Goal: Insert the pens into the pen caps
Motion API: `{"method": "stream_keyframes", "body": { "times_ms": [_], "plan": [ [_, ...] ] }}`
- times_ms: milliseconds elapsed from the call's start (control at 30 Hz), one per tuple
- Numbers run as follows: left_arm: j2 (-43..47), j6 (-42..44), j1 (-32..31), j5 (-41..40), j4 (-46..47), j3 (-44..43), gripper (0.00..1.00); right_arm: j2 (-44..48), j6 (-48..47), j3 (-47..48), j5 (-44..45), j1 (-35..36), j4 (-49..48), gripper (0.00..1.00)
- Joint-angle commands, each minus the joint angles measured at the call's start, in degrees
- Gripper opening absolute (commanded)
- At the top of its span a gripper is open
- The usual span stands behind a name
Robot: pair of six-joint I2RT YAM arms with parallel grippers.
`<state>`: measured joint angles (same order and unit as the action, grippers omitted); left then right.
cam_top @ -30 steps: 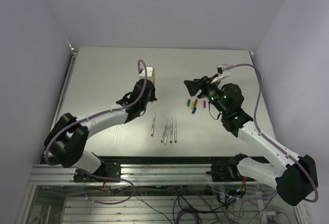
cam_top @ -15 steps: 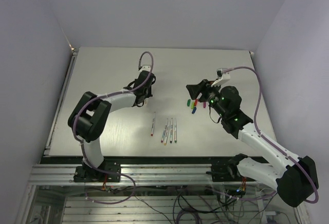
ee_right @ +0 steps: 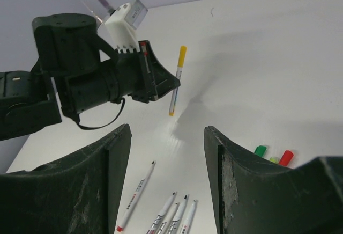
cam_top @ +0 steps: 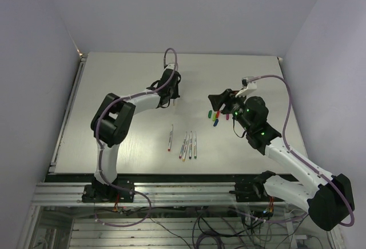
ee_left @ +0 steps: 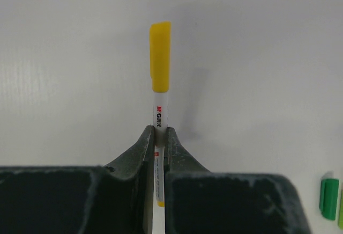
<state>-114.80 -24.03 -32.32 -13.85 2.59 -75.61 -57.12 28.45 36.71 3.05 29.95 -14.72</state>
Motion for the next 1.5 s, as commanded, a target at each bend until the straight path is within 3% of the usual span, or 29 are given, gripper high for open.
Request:
{"method": "stream_keyframes", "body": {
  "times_ms": [0,333,533,800,1133,1467],
  "plan": [
    [-4.8,-1.4,0.3,3.2,1.1,-4.5,0.07,1.3,-0.4,-0.9,1.3,-0.1,0.7,0.56],
    [-8.3,-2.2,0.4,2.4,0.1,-7.0,0.07,0.8,-0.9,-1.5,1.3,0.0,0.8,0.56],
    [-8.4,-2.7,0.3,2.1,0.0,-6.3,0.34,0.1,-0.9,-1.7,0.6,0.0,0.3,0.56],
    [-7.3,-2.6,0.3,1.3,0.1,-5.3,0.45,0.3,-0.9,-2.1,0.4,0.0,0.2,0.56],
    [-0.2,-1.3,0.3,0.1,0.8,-3.4,0.48,1.2,-1.3,-2.2,1.1,0.0,0.0,0.56],
    [13.1,-1.8,-2.3,-1.7,-2.4,10.1,0.49,2.5,-0.8,-3.0,4.3,0.0,1.7,0.56]
  ]
}}
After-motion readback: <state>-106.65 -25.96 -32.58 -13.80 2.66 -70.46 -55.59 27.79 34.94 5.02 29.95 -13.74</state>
